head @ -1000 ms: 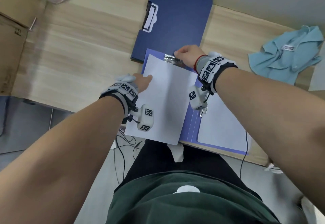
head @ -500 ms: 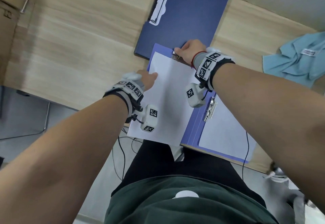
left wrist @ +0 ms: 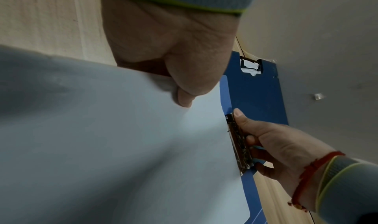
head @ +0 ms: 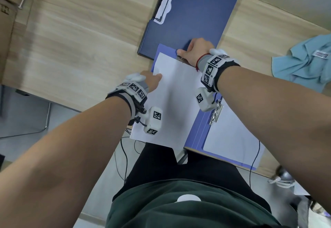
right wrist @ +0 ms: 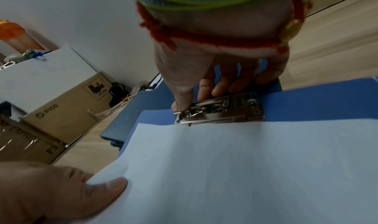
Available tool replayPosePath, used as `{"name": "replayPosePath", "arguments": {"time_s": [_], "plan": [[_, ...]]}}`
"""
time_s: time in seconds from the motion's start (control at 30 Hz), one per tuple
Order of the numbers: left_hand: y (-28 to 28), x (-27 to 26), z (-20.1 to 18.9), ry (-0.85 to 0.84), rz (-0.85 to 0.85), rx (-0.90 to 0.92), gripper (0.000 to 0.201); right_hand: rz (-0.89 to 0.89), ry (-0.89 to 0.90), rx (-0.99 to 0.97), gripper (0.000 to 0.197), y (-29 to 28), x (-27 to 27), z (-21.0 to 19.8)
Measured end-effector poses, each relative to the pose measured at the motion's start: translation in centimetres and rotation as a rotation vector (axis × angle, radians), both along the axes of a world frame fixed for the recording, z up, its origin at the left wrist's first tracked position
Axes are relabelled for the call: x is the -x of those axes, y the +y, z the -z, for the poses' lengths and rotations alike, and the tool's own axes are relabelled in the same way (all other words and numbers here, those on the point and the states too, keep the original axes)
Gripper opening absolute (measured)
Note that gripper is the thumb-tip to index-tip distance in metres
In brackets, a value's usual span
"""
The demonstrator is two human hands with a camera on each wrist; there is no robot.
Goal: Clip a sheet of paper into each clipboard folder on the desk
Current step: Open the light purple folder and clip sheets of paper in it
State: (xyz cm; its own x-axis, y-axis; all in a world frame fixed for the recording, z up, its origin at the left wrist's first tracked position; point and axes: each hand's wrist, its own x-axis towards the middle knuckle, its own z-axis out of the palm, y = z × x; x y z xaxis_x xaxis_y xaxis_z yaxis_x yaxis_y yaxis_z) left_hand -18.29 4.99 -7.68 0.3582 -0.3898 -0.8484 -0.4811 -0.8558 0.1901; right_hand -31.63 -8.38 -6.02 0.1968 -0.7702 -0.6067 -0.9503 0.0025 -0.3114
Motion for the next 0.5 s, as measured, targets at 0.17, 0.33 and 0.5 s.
{"name": "replayPosePath", "arguments": {"time_s": [0.17,0.33,0.5], "plan": [[-0.3,0.4,-0.7,0.009,-0.002,-0.030,0.053,0.148,-0.172,-0.124,0.043,-0.8,1.1,-0.8],[-0.5,0.5,-1.2,0.004,0.060,-0.047,0.029,0.151,-0.299,-0.219,0.031,-1.1,2.5,-1.5],[-0.4,0.4,-1.8,-0.003,0.089,-0.025,0.045,0.148,-0.348,-0.213,0.017,-1.2,5.1,-2.0]]}}
